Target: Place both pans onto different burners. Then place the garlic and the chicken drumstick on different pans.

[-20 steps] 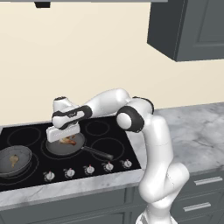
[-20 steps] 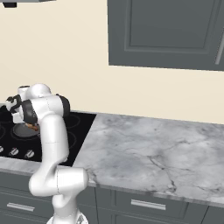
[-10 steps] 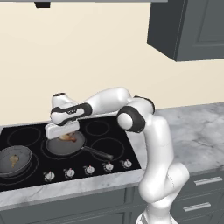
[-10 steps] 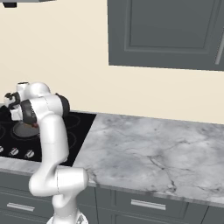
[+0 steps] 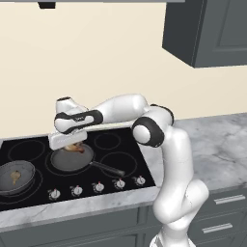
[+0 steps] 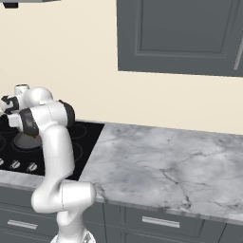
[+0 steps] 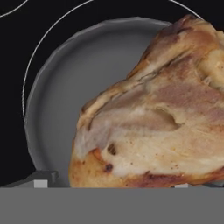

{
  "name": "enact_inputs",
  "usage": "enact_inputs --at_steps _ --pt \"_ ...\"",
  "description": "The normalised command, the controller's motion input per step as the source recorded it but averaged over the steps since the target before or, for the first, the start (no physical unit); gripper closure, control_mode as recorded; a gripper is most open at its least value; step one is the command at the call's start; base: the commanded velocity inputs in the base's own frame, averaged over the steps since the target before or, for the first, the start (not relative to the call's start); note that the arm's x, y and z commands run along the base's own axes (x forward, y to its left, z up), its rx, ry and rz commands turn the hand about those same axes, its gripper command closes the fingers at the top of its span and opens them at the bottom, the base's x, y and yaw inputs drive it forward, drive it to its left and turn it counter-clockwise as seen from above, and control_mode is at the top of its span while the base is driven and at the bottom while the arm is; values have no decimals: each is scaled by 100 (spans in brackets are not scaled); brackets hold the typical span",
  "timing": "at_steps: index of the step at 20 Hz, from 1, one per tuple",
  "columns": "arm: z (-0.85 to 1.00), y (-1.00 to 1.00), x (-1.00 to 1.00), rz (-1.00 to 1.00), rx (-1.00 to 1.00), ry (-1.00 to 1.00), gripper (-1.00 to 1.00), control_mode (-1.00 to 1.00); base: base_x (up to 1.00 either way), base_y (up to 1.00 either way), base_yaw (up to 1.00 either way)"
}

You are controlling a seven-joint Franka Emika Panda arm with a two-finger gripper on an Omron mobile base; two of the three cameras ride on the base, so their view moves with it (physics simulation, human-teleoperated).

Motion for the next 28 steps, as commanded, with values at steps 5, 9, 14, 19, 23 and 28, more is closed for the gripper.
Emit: enact_inputs --at_steps 5,9,14,19,23,28 --pt "0 0 0 -4 0 3 -100 -100 0 0 0" --pt "-4 0 -1 -2 0 10 -100 -100 0 0 0" --pt "-23 0 0 0 -2 -10 100 -100 0 0 0" --pt "-4 0 0 0 0 -2 100 -100 0 0 0" --pt "0 0 0 0 0 0 -100 -100 0 0 0" --pt "0 0 0 0 0 -1 -100 -100 0 0 0"
